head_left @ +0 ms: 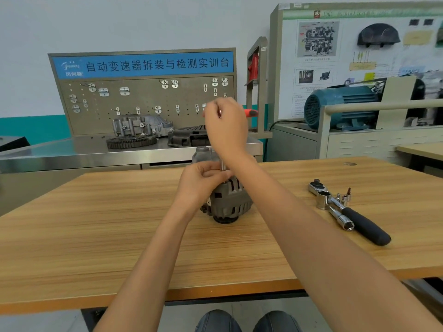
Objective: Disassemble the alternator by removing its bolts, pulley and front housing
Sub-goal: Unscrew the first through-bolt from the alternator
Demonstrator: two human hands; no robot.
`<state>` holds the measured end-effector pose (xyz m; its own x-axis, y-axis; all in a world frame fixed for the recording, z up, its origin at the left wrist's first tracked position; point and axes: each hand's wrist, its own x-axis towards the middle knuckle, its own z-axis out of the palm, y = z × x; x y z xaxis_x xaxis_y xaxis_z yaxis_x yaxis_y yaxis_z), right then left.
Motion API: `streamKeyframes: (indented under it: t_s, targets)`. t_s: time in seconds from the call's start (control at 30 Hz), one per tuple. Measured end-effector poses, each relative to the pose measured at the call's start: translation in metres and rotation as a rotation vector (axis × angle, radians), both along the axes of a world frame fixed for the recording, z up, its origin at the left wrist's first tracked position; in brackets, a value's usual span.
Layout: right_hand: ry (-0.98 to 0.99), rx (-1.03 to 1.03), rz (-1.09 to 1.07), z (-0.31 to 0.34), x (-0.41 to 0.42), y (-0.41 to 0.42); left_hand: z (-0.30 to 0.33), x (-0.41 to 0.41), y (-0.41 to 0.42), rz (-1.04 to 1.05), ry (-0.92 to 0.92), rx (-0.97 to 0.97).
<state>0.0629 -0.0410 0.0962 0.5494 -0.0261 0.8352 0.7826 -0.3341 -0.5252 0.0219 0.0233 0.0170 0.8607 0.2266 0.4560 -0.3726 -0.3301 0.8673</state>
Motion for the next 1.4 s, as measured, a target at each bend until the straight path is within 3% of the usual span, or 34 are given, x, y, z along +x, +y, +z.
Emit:
streamKeyframes:
  t_s: [0.13, 0.2, 0.27, 0.37, 0.4, 0.43, 0.47, 0.53, 0.63, 0.7, 0.73, 0.77, 0.83, 0.87, 0.9, 0.93, 0.97, 1.03, 1.1, 1.17, 1.2, 1.3, 1.33, 1.4]
  targets:
    - [0.327, 0.269, 0.618, 0.009, -0.004, -0.012, 0.001, -0.002, 0.001, -0.052, 0.001, -0.032]
    - [0.387, 0.366, 0.712, 0.011, -0.002, -0.013, -0.001, 0.0, -0.001, -0.02, -0.014, -0.044]
    - [0.24, 0.274, 0.486, 0.005, -0.006, -0.008, -0.004, 0.002, -0.004, 0.042, -0.019, -0.049]
    - [-0.139, -0.175, -0.304, -0.016, -0.007, 0.006, -0.006, 0.003, -0.007, 0.134, -0.063, -0.06]
    - [-0.188, -0.234, -0.457, -0.018, -0.007, 0.008, -0.007, 0.004, -0.008, 0.149, -0.066, -0.068]
    - [-0.211, -0.226, -0.481, -0.018, -0.006, 0.01, -0.007, 0.003, -0.008, 0.151, -0.06, -0.069]
    - [-0.206, -0.18, -0.399, -0.015, -0.007, 0.009, -0.007, 0.003, -0.009, 0.139, -0.063, -0.067]
    - [-0.071, 0.008, -0.027, -0.004, -0.009, 0.004, -0.006, 0.002, -0.01, 0.088, -0.072, -0.068]
    - [0.39, 0.491, 0.711, 0.014, -0.006, -0.014, -0.006, 0.002, -0.009, 0.026, -0.071, -0.105]
    - [0.598, 0.761, 1.032, 0.016, -0.002, -0.023, -0.006, 0.003, -0.009, 0.012, -0.068, -0.114]
    - [0.577, 0.75, 0.982, 0.016, -0.003, -0.021, -0.006, 0.004, -0.009, 0.025, -0.065, -0.107]
    - [0.471, 0.609, 0.753, 0.014, -0.006, -0.018, -0.006, 0.005, -0.009, 0.045, -0.065, -0.1]
    - [0.098, 0.126, 0.059, -0.004, -0.008, -0.008, -0.007, 0.006, -0.01, 0.091, -0.064, -0.099]
    - [-0.061, -0.015, -0.208, -0.01, -0.007, -0.004, -0.008, 0.007, -0.01, 0.102, -0.068, -0.1]
    - [-0.138, -0.052, -0.298, -0.01, -0.006, -0.001, -0.008, 0.008, -0.01, 0.098, -0.073, -0.105]
    - [-0.159, -0.021, -0.224, -0.008, -0.005, -0.002, -0.008, 0.008, -0.01, 0.087, -0.078, -0.116]
    - [-0.127, 0.047, -0.02, -0.003, -0.006, -0.003, -0.008, 0.007, -0.011, 0.072, -0.08, -0.123]
    - [0.092, 0.16, 0.432, 0.008, -0.008, -0.005, -0.008, 0.005, -0.012, 0.036, -0.075, -0.118]
    - [0.305, 0.284, 0.61, 0.015, -0.007, -0.004, -0.007, 0.003, -0.01, 0.003, -0.065, -0.114]
    - [0.318, 0.367, 0.54, 0.01, -0.004, -0.001, -0.006, 0.003, -0.007, 0.0, -0.037, -0.109]
    - [0.23, 0.298, 0.389, 0.005, -0.001, -0.001, -0.005, 0.003, -0.006, 0.015, -0.029, -0.103]
    - [-0.096, -0.124, -0.359, -0.012, 0.01, -0.006, -0.006, 0.008, -0.007, 0.058, -0.033, -0.119]
    - [-0.154, -0.177, -0.443, -0.013, 0.01, -0.007, -0.006, 0.008, -0.007, 0.063, -0.036, -0.138]
    - [-0.179, -0.124, -0.286, -0.008, 0.008, -0.009, -0.006, 0.008, -0.009, 0.06, -0.042, -0.161]
